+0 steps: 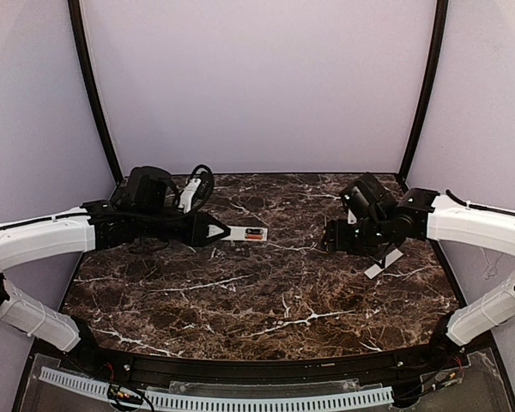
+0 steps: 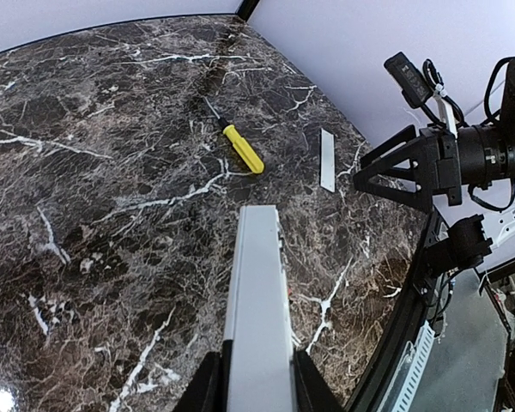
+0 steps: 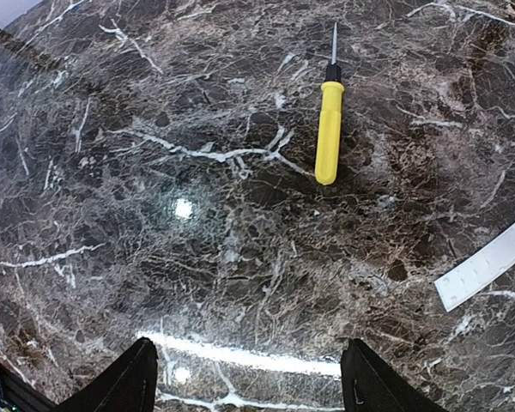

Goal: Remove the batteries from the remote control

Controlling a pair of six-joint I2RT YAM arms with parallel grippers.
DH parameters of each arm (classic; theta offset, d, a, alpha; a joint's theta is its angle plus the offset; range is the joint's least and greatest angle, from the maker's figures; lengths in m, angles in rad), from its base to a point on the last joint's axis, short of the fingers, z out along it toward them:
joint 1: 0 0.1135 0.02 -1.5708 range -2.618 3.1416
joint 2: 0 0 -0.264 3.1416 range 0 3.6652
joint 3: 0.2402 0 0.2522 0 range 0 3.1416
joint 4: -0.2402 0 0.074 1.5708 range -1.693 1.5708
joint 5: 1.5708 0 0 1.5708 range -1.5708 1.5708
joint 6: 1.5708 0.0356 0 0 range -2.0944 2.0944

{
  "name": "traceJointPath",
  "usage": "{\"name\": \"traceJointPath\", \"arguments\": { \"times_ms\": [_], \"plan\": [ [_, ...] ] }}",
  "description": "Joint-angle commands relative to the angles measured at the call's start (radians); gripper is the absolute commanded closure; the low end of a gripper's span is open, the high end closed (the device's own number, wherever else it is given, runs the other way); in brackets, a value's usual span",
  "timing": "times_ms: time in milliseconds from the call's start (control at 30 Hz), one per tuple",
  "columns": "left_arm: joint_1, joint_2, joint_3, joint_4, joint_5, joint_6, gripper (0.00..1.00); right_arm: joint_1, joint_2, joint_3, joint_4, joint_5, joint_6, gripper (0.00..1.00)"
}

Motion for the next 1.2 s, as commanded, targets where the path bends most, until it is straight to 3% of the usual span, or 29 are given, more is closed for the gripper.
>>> {"name": "traceJointPath", "arguments": {
  "times_ms": [0,233,500,733,967,1167],
  "plan": [
    [0.025,0.083,0.096,0.002,0.124,0.037,1.0,-0.013,0.062,0.05,-0.004,0.094,-0.013,0.27],
    [0.058,0.205,0.179,-0.003,0.242,0.029,1.0,-0.071,0.213,0.103,0.015,0.091,-0.094,0.3],
    [0.061,0.292,0.089,0.13,0.358,-0.203,1.0,-0.132,0.323,0.147,0.059,0.032,-0.167,0.32],
    [0.061,0.388,-0.018,0.251,0.346,-0.378,1.0,-0.143,0.327,0.119,0.114,-0.059,-0.166,0.32],
    [0.061,0.47,-0.04,0.292,0.341,-0.424,0.99,-0.143,0.227,0.004,0.213,-0.192,-0.121,0.33],
    [0.061,0.492,-0.051,0.284,0.315,-0.437,0.8,-0.144,0.136,-0.076,0.243,-0.236,-0.103,0.32]
  ]
}}
